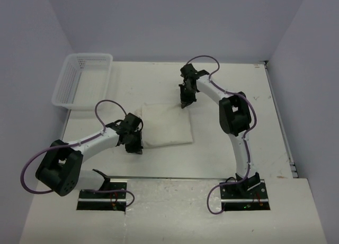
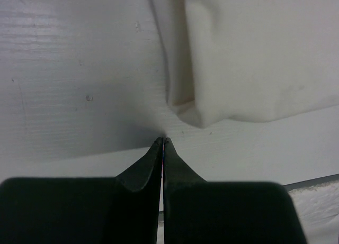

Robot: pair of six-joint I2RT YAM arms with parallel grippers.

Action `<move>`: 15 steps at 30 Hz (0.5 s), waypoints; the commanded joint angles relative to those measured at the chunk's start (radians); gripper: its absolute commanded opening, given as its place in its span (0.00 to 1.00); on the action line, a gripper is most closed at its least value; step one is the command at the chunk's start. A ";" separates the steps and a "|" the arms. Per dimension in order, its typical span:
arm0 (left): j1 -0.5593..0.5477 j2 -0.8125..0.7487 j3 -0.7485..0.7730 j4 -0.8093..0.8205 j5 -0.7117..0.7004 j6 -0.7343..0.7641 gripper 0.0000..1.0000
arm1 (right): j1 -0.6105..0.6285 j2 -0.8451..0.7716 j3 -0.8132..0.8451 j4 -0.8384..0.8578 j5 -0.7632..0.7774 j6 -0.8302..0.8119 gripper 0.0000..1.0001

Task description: Fold and stack the t-shirts

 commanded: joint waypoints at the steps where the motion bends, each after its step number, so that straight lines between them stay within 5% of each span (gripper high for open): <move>1: -0.006 -0.003 -0.026 0.006 -0.037 -0.040 0.00 | -0.022 0.012 0.066 -0.041 0.007 -0.022 0.00; 9: -0.021 -0.048 -0.036 -0.021 -0.052 -0.041 0.00 | -0.057 0.029 0.128 -0.076 0.039 -0.049 0.00; 15: -0.035 -0.183 0.114 -0.133 -0.181 -0.029 0.00 | -0.059 -0.067 0.131 -0.044 0.073 -0.085 0.00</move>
